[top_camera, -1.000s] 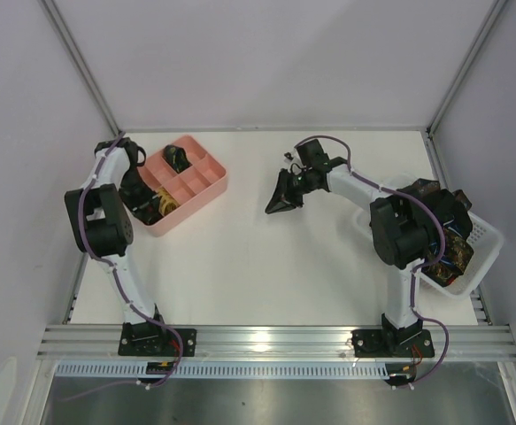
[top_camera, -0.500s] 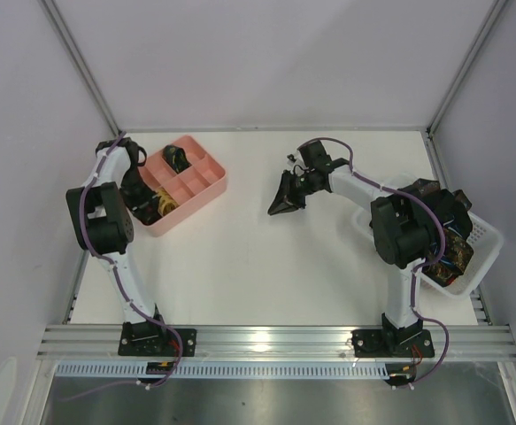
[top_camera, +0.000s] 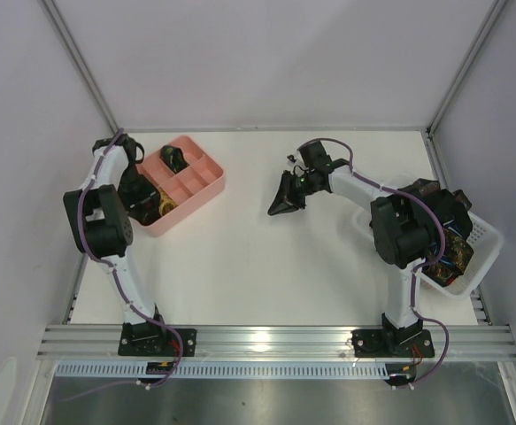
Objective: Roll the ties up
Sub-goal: Place the rolled tie into the container
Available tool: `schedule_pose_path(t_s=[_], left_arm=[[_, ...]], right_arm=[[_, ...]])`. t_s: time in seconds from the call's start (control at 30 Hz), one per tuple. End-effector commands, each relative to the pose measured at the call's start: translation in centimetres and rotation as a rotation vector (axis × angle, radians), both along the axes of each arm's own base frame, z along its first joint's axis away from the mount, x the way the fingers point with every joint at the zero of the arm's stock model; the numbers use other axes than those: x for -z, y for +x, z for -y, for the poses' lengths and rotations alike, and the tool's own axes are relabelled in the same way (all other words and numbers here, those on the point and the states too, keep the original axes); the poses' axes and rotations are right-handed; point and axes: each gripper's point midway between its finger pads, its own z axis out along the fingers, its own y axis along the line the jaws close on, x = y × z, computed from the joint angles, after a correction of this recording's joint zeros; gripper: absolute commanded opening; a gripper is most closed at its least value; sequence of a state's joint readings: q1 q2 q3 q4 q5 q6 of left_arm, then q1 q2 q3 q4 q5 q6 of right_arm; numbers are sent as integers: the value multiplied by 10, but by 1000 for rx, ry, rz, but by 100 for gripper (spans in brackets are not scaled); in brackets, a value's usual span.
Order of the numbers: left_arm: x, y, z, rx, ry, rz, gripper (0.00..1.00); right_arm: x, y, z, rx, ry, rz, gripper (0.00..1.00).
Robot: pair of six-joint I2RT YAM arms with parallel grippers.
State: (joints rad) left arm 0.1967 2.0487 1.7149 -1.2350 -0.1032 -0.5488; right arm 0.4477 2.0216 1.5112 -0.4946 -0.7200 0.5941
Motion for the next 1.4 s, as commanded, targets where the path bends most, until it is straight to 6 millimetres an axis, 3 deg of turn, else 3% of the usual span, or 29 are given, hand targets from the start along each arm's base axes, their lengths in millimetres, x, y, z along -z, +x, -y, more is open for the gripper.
schedule_pose_path(t_s=[0.0,0.23,0.5,0.73,0.97,1.07,1.27,1.37], left_arm=[[-22,10,-7,-8,26,91,71],[-20,7,-6,-2,17,89,77],[-34,9,0,-6,-11,141,82],[-72,21,13,-23,-70,289,83],[-100,10,19,-34,-70,377,79],[-97,11,18,-20,-76,370,67],[-73,10,9,-30,-72,328,32],[-63,8,2,-37,-68,309,25]], right_arm=[[-6,0,-3,-11,29,10,13],[-6,0,-3,-11,30,11,14],[-4,-2,-5,-14,33,5,13],[-3,-3,-5,-16,27,8,13],[-6,-3,-6,-20,25,16,13],[-7,-5,-8,-24,25,18,13],[-11,-8,-7,-24,15,30,14],[-8,-12,-4,-19,6,23,14]])
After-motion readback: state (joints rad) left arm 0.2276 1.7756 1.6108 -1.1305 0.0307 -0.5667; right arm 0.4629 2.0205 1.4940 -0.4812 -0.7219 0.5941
